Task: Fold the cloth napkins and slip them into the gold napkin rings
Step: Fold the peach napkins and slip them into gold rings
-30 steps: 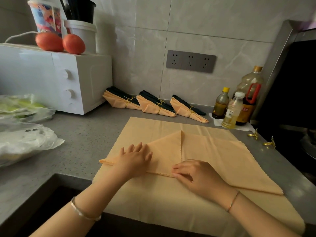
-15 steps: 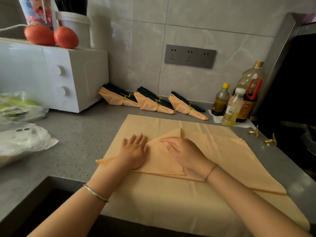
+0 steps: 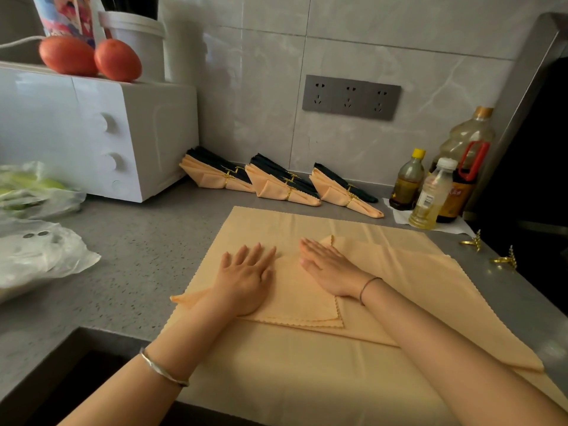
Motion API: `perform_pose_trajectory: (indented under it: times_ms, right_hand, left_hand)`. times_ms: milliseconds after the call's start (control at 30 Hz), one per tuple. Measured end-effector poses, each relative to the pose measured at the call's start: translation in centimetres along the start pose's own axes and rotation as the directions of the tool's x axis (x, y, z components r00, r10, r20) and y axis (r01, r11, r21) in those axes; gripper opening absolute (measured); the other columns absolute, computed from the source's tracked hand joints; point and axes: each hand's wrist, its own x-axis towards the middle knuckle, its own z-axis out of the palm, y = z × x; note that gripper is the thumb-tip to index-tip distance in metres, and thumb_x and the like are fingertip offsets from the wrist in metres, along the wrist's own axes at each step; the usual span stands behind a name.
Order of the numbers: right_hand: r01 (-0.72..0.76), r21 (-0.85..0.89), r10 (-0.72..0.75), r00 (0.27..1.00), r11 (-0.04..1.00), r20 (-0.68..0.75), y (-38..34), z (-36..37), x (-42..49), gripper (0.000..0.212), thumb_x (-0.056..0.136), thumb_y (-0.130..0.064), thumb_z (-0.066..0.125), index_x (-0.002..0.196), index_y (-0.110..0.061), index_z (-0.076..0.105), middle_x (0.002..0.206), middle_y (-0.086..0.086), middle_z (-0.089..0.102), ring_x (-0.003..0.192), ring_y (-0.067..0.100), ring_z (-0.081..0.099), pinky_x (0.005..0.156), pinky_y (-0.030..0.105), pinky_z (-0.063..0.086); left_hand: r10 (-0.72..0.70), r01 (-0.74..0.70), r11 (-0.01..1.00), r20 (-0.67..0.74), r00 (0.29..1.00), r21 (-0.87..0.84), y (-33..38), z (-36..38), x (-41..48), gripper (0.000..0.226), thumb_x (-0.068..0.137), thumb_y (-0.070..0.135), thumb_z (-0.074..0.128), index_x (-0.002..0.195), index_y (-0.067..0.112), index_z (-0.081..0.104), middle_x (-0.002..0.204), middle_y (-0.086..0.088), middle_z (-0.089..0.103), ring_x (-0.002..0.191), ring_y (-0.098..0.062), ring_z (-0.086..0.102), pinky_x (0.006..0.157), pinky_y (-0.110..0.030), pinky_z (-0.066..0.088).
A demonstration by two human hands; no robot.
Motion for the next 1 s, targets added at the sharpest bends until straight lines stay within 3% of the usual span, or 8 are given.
perform_pose_trajectory:
  times_ms: [100,300,433,500,633,767,1000]
  right_hand:
    - [-0.065,0.003,0.065,0.998,0.998,0.001,2.0,-0.5,0.4,0.055,0.102,-0.043,0.009,0.151,-0.021,-0.004,0.158,-0.006,-0.009,0.144,0.006,-0.009,0.115,0.028,-0.007]
    - [-0.133,0.049,0.132,0.991,0.990,0.017,4.1,-1.4,0.9,0.055,0.102,-0.043,0.010,0.152,-0.022,-0.002,0.159,-0.006,-0.007,0.145,0.008,-0.006,0.117,0.033,-0.004]
    - [-0.189,0.348,0.239,0.965,0.918,-0.104,5.5,-3.1,-0.3,0.055,0.101,-0.044,0.029,0.151,-0.025,0.016,0.158,-0.004,0.012,0.145,0.016,0.013,0.117,0.036,0.013]
    - [-0.225,0.396,0.296,0.947,0.890,-0.126,7.2,-4.1,-1.5,0.055,0.097,-0.045,0.040,0.148,-0.026,0.027,0.155,-0.002,0.022,0.141,0.019,0.024,0.114,0.036,0.023]
    - [-0.338,0.419,0.375,0.927,0.843,-0.005,10.4,-4.7,-3.5,0.056,0.094,-0.047,0.048,0.143,-0.024,0.035,0.150,-0.001,0.033,0.135,0.019,0.034,0.109,0.033,0.030]
    - [-0.386,0.306,0.397,0.917,0.870,0.030,11.6,-4.8,-4.2,0.070,0.085,-0.052,0.060,0.143,-0.024,0.034,0.148,-0.002,0.032,0.134,0.018,0.034,0.110,0.033,0.029]
    - [-0.398,0.222,0.412,0.911,0.890,-0.017,12.3,-5.2,-3.9,0.087,0.067,-0.070,0.065,0.137,-0.027,0.038,0.144,-0.003,0.033,0.132,0.018,0.034,0.111,0.041,0.030]
  left_hand:
    - [0.031,-0.031,0.999,0.010,0.999,-0.022,-0.1,0.2,0.1,0.048,0.102,0.045,0.009,0.148,0.046,-0.001,0.161,0.005,-0.002,0.148,-0.022,-0.004,0.118,-0.045,-0.002]
    - [0.033,-0.032,0.999,0.027,0.999,-0.008,-0.2,-0.1,0.1,0.047,0.102,0.046,0.011,0.148,0.048,0.002,0.161,0.005,0.000,0.148,-0.024,-0.003,0.118,-0.046,-0.002]
    - [0.035,-0.035,0.999,0.067,0.997,0.006,-0.3,-0.5,-0.2,0.049,0.101,0.047,0.010,0.149,0.045,0.001,0.161,0.003,-0.002,0.148,-0.025,-0.003,0.118,-0.049,-0.002]
    - [0.039,-0.041,0.999,0.087,0.996,0.029,-0.2,-0.9,-0.3,0.051,0.101,0.048,0.010,0.150,0.042,-0.001,0.161,0.002,-0.003,0.148,-0.026,-0.004,0.118,-0.049,-0.004]
    - [0.085,-0.088,0.995,0.077,0.993,0.036,1.5,-1.3,0.6,0.056,0.101,0.048,0.013,0.153,0.031,0.000,0.161,0.005,0.001,0.148,-0.020,-0.002,0.119,-0.044,-0.005]
    - [0.137,-0.139,0.990,0.097,0.986,0.006,4.9,-0.6,2.0,0.060,0.101,0.048,0.014,0.154,0.022,0.000,0.161,0.003,0.001,0.148,-0.018,-0.002,0.119,-0.042,-0.005]
    - [0.015,-0.012,0.998,0.048,0.999,-0.055,8.4,0.9,2.7,0.070,0.099,0.054,0.016,0.153,0.013,-0.001,0.161,-0.003,-0.003,0.148,-0.020,-0.005,0.119,-0.041,-0.006]
